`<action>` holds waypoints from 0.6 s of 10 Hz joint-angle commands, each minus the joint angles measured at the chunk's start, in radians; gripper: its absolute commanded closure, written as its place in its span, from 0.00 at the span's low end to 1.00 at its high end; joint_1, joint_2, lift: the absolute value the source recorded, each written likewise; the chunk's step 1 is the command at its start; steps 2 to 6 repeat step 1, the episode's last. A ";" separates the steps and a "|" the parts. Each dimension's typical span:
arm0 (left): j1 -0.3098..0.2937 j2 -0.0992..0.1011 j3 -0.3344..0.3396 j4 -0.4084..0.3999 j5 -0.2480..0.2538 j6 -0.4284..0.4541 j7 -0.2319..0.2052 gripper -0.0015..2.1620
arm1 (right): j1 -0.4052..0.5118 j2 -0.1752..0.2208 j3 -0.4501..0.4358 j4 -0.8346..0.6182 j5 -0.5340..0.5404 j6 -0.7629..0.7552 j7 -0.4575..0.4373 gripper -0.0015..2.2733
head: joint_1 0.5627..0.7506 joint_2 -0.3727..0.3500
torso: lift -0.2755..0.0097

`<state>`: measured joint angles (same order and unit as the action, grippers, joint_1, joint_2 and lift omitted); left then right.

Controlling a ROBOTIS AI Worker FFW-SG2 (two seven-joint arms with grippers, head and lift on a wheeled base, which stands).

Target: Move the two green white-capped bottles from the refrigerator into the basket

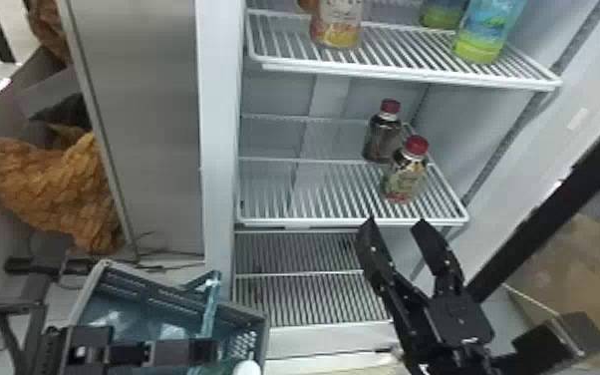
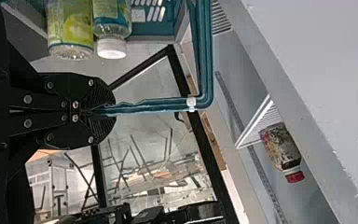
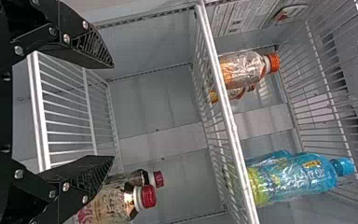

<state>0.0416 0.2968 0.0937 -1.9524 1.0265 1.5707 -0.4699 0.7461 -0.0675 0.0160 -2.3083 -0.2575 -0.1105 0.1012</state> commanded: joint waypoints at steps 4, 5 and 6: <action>0.000 0.001 0.000 0.000 0.000 0.001 -0.001 0.54 | -0.002 -0.002 0.002 0.000 0.000 0.000 0.000 0.17 | 0.70 0.21 | 0.04; 0.000 0.001 0.000 0.000 0.000 0.001 -0.001 0.54 | -0.002 -0.002 0.002 0.000 0.000 0.000 0.000 0.17 | 0.70 0.21 | 0.04; 0.000 0.001 0.000 0.000 0.000 0.001 -0.001 0.54 | -0.002 -0.002 0.002 0.000 0.000 0.000 0.000 0.17 | 0.70 0.21 | 0.04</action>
